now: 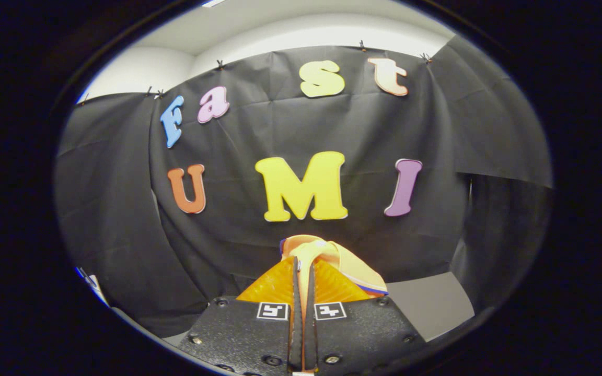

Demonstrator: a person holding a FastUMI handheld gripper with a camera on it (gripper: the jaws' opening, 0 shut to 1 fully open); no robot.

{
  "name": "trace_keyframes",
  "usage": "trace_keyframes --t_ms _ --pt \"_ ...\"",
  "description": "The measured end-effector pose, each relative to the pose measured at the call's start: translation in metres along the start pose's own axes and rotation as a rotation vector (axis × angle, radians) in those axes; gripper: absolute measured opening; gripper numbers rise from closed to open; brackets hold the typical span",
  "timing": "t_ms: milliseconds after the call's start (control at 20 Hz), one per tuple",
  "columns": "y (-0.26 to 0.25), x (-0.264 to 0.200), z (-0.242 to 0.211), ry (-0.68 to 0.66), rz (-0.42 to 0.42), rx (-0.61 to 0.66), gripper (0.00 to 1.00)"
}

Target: Put the clothes into the washing machine and then close the washing machine lid.

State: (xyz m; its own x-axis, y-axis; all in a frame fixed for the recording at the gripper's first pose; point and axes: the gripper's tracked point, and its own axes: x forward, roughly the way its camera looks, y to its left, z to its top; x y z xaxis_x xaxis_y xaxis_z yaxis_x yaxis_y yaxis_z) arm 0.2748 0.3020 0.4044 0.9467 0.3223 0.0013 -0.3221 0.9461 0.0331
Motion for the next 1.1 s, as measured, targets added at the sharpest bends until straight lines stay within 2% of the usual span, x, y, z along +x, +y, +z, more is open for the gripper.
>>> trace_keyframes --t_ms 300,550,1100 --pt "0.071 0.015 -0.014 0.034 0.066 -0.005 0.05" --pt "0.112 0.043 -0.045 0.100 0.109 -0.001 0.05" --pt "0.132 0.136 -0.160 0.332 0.146 0.054 0.05"
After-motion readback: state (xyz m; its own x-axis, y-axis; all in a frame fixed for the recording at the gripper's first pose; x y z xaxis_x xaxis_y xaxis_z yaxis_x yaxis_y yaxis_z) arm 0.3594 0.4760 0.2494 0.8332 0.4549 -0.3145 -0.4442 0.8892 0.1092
